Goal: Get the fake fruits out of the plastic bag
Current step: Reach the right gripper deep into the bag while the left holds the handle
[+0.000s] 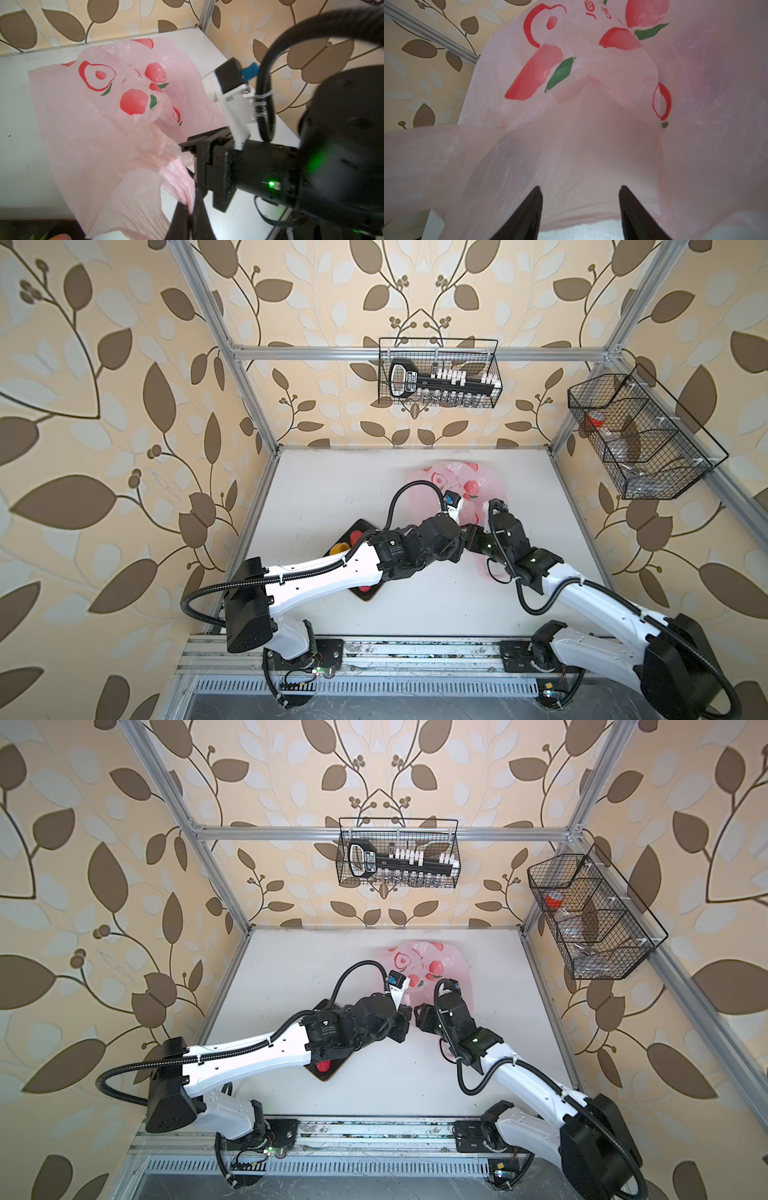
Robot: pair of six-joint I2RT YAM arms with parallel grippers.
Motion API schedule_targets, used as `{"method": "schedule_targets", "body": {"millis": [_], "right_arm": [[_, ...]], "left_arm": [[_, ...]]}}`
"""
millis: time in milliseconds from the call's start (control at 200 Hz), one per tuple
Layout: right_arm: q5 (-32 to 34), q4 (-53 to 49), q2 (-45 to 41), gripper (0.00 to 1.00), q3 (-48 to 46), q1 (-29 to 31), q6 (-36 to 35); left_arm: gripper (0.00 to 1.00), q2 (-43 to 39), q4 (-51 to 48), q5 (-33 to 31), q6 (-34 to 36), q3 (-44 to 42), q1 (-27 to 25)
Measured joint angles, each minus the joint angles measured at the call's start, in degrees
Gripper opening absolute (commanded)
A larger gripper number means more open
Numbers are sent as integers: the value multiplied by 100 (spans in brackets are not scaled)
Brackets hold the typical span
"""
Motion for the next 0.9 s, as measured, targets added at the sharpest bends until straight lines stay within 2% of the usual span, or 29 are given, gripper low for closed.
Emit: {"method": "schedule_targets", "body": {"millis": [225, 430, 565, 900], "right_arm": [[-201, 1386, 1248, 56, 0, -111, 452], [-46, 2247, 2273, 56, 74, -260, 551], [361, 2317, 2341, 58, 114, -588, 273], [1231, 1971, 2190, 76, 409, -1322, -518]], "left_arm": [[0, -7, 208, 184, -236, -138, 0], [0, -260, 225, 308, -396, -306, 0], [0, -542, 227, 354, -520, -509, 0], [0, -778, 186, 743, -754, -1113, 0]]}}
